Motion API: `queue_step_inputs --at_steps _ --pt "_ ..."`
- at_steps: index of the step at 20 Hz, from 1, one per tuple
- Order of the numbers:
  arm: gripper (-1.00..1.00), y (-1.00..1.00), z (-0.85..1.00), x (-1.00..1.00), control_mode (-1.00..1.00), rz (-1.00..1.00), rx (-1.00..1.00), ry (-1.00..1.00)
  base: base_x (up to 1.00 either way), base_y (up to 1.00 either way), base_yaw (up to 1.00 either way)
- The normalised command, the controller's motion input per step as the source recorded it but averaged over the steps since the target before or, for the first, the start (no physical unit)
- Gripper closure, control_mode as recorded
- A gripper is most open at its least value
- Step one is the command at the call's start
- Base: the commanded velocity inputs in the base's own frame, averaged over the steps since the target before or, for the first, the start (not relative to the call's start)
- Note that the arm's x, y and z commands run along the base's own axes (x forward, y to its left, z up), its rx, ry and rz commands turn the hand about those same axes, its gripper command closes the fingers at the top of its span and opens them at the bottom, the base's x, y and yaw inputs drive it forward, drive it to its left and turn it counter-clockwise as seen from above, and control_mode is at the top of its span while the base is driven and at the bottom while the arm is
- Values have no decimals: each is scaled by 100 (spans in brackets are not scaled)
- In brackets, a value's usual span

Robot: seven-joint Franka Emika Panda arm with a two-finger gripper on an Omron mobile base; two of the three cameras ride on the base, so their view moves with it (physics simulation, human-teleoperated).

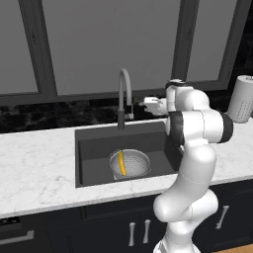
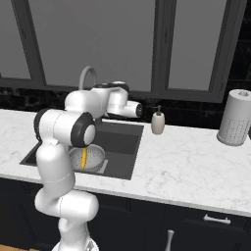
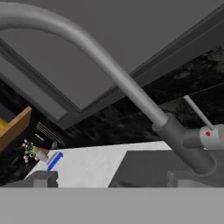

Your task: Put the colander in the sink, put the banana in the colander, and turn on the sink faucet and pour water over the colander.

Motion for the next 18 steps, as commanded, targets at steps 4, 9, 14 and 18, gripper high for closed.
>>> queue_step_inputs --at_steps 4,9,14,18 --pt "-100 0 -18 19 -100 0 -11 0 0 0 0" --pt "-100 0 -30 9 -100 -1 -9 0 0 0 0" --pt "-100 0 -25 17 -100 -1 -4 0 0 0 0" --pt "-100 0 -18 23 -100 0 0 0 0 0 0"
